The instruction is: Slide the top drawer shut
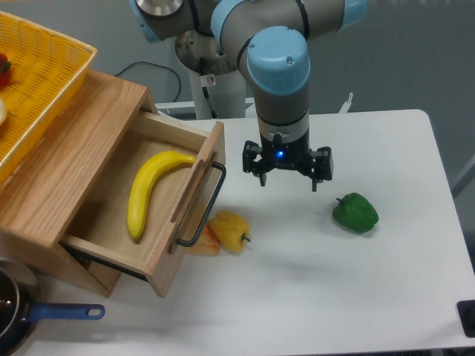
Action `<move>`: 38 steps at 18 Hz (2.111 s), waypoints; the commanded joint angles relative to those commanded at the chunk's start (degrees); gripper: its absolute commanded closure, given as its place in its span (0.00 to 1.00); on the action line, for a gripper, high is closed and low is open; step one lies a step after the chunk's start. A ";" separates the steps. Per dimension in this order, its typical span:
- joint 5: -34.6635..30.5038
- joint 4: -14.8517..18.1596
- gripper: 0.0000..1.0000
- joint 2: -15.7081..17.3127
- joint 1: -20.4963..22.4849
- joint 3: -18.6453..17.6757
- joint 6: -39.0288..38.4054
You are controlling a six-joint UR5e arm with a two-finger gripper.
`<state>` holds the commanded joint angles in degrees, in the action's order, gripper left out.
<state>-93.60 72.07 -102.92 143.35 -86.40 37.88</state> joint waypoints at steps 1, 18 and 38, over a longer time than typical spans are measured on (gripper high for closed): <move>0.00 0.00 0.00 0.00 0.00 0.00 -0.08; -0.53 0.09 0.00 -0.17 -0.88 -0.70 -1.66; 0.44 2.99 0.00 -1.76 -3.43 -0.70 -2.90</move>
<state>-93.17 75.06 -104.68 139.92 -87.10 34.98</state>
